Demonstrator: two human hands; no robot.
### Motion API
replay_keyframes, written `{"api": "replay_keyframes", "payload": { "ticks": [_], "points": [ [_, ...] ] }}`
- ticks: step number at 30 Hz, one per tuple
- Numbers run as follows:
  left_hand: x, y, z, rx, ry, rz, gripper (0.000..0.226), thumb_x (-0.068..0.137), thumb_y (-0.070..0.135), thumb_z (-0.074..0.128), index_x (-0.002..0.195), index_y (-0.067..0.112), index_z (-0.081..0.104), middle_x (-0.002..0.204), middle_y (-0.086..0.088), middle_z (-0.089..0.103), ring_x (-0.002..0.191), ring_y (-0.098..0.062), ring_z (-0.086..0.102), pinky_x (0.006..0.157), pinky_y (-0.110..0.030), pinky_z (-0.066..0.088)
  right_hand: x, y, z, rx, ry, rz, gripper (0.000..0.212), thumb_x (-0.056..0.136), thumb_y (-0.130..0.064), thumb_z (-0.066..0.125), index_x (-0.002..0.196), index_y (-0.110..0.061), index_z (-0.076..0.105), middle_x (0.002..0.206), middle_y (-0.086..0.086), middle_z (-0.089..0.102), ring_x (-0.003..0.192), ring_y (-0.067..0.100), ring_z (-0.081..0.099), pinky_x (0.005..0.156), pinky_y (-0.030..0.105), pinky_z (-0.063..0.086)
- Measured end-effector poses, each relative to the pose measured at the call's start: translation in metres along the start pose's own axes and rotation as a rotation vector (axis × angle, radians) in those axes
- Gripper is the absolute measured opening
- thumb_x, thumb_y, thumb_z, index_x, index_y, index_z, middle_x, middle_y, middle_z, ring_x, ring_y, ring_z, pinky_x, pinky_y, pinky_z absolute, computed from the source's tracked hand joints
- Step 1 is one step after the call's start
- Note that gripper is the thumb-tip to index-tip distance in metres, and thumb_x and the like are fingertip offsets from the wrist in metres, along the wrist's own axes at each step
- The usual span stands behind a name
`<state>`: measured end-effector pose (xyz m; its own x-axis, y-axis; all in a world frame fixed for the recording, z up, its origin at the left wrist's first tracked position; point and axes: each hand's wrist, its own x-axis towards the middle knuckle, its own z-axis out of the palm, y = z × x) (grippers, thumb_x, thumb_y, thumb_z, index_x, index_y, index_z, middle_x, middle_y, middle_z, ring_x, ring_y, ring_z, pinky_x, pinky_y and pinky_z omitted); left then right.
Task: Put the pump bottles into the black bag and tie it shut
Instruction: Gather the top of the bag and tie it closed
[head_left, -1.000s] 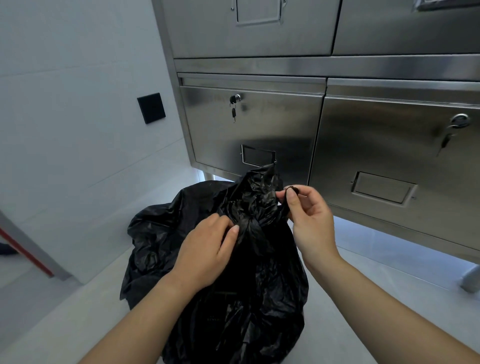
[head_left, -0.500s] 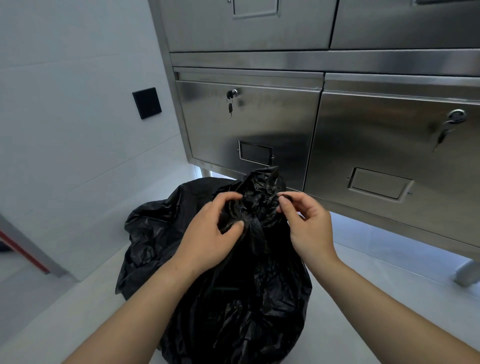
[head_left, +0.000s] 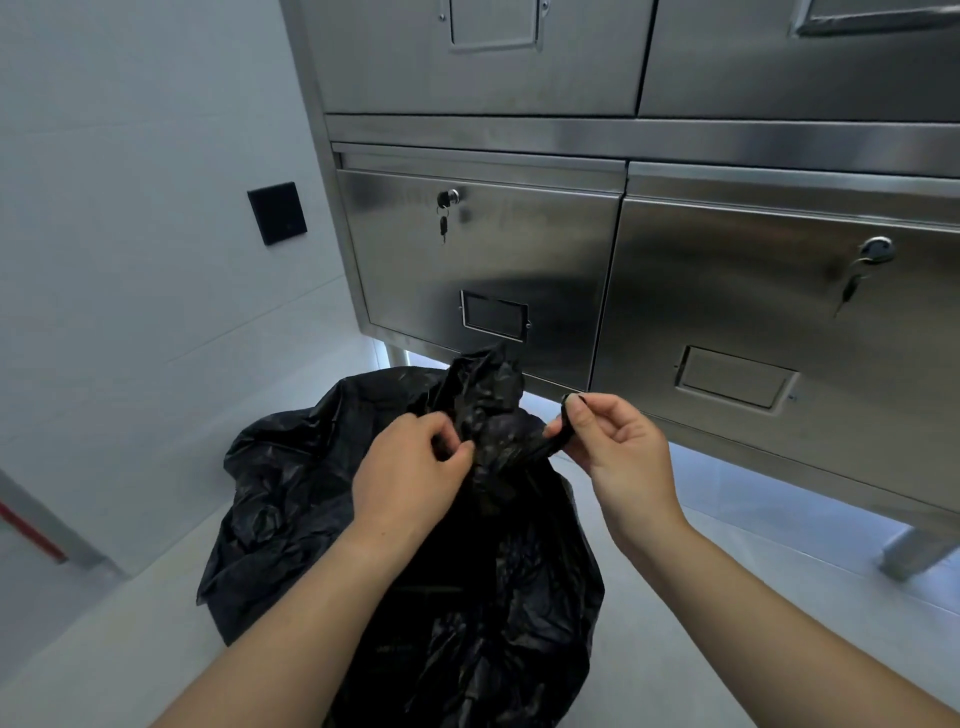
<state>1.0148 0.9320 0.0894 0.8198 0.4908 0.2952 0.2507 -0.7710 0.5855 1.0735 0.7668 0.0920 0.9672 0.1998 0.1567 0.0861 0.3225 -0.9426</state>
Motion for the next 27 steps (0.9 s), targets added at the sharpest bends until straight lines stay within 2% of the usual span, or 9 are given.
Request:
{"api": "replay_keyframes", "payload": {
  "ticks": [3, 7, 10, 12, 14, 18, 21, 24, 27],
  "points": [
    [-0.004, -0.002, 0.0, -0.051, -0.058, 0.058, 0.017, 0.078, 0.024, 0.067, 0.075, 0.03, 0.052, 0.067, 0.008, 0.056, 0.062, -0.006, 0.053, 0.055, -0.031, 0.045, 0.001, 0.0, -0.003, -0.016, -0.003, 0.008, 0.007, 0.088, -0.012, 0.06, 0.086, -0.01, 0.066, 0.065, 0.004, 0.071, 0.065, 0.014, 0.068, 0.066, 0.021, 0.054],
    [-0.009, 0.003, -0.002, -0.099, -0.179, 0.313, 0.031, 0.088, 0.021, 0.054, 0.1, 0.048, 0.063, 0.078, 0.011, 0.044, 0.076, -0.002, 0.048, 0.065, -0.02, 0.044, 0.0, -0.001, -0.002, -0.012, -0.012, 0.045, 0.008, 0.086, -0.018, 0.062, 0.089, -0.012, 0.066, 0.07, 0.005, 0.073, 0.067, 0.015, 0.069, 0.06, 0.021, 0.054],
    [-0.012, 0.006, -0.002, -0.164, -0.209, 0.284, 0.025, 0.081, 0.057, 0.047, 0.1, 0.055, 0.062, 0.079, 0.011, 0.039, 0.081, -0.002, 0.046, 0.067, -0.017, 0.042, 0.0, -0.005, 0.003, 0.062, -0.009, 0.067, 0.005, 0.08, -0.024, 0.066, 0.082, -0.019, 0.067, 0.071, 0.005, 0.073, 0.068, 0.015, 0.07, 0.06, 0.024, 0.055],
    [-0.016, 0.009, 0.0, -0.178, -0.152, 0.264, 0.045, 0.062, 0.08, 0.051, 0.096, 0.054, 0.064, 0.08, 0.012, 0.037, 0.08, -0.002, 0.046, 0.067, -0.016, 0.041, -0.002, -0.006, 0.009, 0.117, -0.016, 0.087, 0.013, 0.073, -0.029, 0.068, 0.082, -0.02, 0.068, 0.072, 0.005, 0.073, 0.067, 0.015, 0.069, 0.06, 0.024, 0.054],
    [-0.018, 0.013, 0.002, -0.177, -0.061, 0.256, 0.05, 0.052, 0.08, 0.057, 0.091, 0.051, 0.067, 0.08, 0.012, 0.035, 0.08, -0.003, 0.044, 0.068, -0.016, 0.041, -0.003, -0.005, 0.017, 0.175, -0.025, 0.102, 0.02, 0.07, -0.03, 0.069, 0.085, -0.016, 0.067, 0.072, 0.005, 0.073, 0.067, 0.016, 0.069, 0.061, 0.024, 0.054],
    [-0.017, 0.017, 0.005, -0.21, -0.001, 0.229, 0.032, 0.059, 0.063, 0.066, 0.083, 0.043, 0.072, 0.079, 0.012, 0.033, 0.08, -0.003, 0.041, 0.068, -0.017, 0.037, -0.001, -0.006, 0.021, 0.272, -0.058, 0.106, 0.027, 0.071, -0.028, 0.069, 0.092, -0.012, 0.065, 0.077, 0.007, 0.073, 0.073, 0.018, 0.07, 0.065, 0.026, 0.056],
    [-0.013, 0.015, 0.006, -0.235, 0.041, 0.203, 0.021, 0.065, 0.053, 0.072, 0.079, 0.038, 0.073, 0.078, 0.012, 0.033, 0.077, -0.004, 0.042, 0.065, -0.014, 0.035, 0.0, -0.003, 0.014, 0.123, -0.084, 0.084, 0.037, 0.072, -0.032, 0.068, 0.104, -0.013, 0.065, 0.095, 0.004, 0.074, 0.091, 0.017, 0.07, 0.079, 0.028, 0.057],
    [-0.01, 0.009, 0.003, -0.281, 0.055, 0.151, 0.017, 0.065, 0.05, 0.076, 0.078, 0.041, 0.071, 0.079, 0.012, 0.035, 0.08, -0.006, 0.044, 0.065, -0.005, 0.034, -0.003, 0.005, 0.004, -0.192, -0.158, 0.063, 0.048, 0.067, -0.045, 0.068, 0.109, -0.021, 0.067, 0.103, -0.003, 0.072, 0.1, 0.01, 0.066, 0.093, 0.03, 0.051],
    [-0.01, 0.006, 0.001, -0.319, 0.026, 0.163, 0.019, 0.057, 0.065, 0.067, 0.071, 0.053, 0.064, 0.078, 0.011, 0.035, 0.078, -0.004, 0.045, 0.064, -0.002, 0.034, -0.008, 0.011, 0.004, -0.284, -0.288, 0.05, 0.036, 0.071, -0.047, 0.066, 0.099, -0.027, 0.073, 0.101, -0.007, 0.072, 0.098, 0.006, 0.066, 0.088, 0.027, 0.053]
  ]
}}
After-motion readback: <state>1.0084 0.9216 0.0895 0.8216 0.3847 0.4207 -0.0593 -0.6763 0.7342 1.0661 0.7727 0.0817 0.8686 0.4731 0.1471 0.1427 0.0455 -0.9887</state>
